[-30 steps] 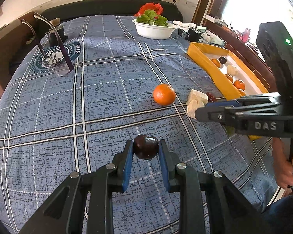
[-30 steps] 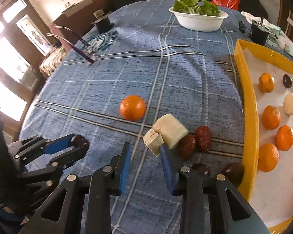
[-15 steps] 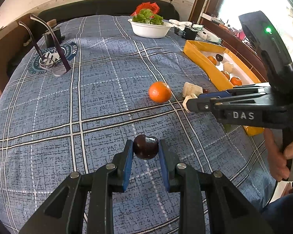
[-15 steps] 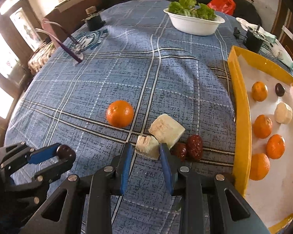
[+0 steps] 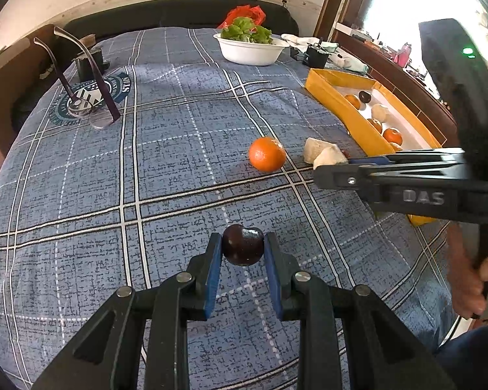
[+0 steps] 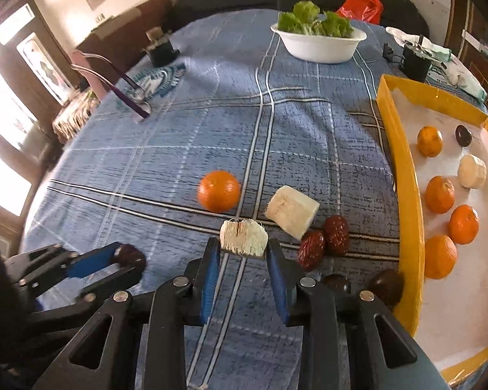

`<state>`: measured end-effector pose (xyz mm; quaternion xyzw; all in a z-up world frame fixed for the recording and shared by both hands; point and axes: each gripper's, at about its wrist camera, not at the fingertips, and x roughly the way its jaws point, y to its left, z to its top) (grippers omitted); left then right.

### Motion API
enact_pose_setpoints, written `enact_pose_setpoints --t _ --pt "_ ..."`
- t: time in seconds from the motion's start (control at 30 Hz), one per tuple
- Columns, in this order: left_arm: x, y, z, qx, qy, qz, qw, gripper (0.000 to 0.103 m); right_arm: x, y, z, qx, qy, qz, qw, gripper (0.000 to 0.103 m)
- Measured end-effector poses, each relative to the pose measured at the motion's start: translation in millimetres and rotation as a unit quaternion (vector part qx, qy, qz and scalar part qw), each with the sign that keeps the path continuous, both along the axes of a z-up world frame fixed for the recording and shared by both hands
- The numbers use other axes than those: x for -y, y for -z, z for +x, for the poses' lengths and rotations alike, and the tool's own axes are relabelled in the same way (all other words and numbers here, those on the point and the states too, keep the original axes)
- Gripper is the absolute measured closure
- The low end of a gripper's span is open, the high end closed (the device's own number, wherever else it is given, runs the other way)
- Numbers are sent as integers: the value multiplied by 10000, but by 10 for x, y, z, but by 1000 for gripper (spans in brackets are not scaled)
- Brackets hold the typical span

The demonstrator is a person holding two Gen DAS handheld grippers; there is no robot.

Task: Organize fruits
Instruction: 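Close the right tool on the small white cube and lift it, then carry the plum in the left tool and white cube in the right tool into the tray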

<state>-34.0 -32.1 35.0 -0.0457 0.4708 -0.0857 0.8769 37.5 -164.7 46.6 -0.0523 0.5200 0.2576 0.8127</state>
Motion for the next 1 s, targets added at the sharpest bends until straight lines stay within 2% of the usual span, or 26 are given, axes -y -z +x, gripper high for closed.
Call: enact_pose_setpoints --t 0.27,1.0 --pt "104 -23 5 5 66 59 10000 78 81 -12 -185 -217 -99 239 9994 71" --pt "606 -245 71 157 457 279 9984 78 667 -299 -305 -91 185 673 9975 71"
